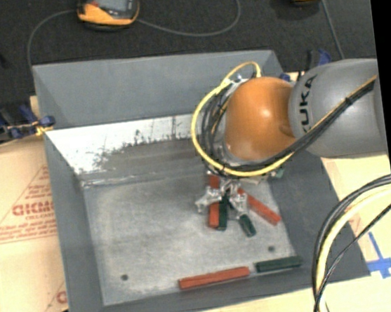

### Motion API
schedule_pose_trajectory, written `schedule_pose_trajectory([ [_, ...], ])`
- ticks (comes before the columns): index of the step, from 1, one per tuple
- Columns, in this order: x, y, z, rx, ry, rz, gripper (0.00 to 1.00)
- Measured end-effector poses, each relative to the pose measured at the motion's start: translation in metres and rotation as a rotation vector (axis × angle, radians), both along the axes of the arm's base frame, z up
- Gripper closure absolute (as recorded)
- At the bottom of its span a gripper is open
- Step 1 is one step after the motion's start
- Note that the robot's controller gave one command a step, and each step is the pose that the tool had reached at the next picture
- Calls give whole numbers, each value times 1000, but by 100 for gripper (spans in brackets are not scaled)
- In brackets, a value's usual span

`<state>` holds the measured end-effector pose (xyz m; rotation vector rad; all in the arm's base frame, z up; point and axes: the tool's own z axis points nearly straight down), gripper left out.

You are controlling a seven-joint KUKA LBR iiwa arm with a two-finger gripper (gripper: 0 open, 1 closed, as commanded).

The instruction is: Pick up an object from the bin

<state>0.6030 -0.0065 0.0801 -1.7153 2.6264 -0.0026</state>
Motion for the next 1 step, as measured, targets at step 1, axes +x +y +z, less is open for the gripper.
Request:
schedule_pose_trajectory([
  [1, 41, 23, 126, 0, -3, 23, 100],
])
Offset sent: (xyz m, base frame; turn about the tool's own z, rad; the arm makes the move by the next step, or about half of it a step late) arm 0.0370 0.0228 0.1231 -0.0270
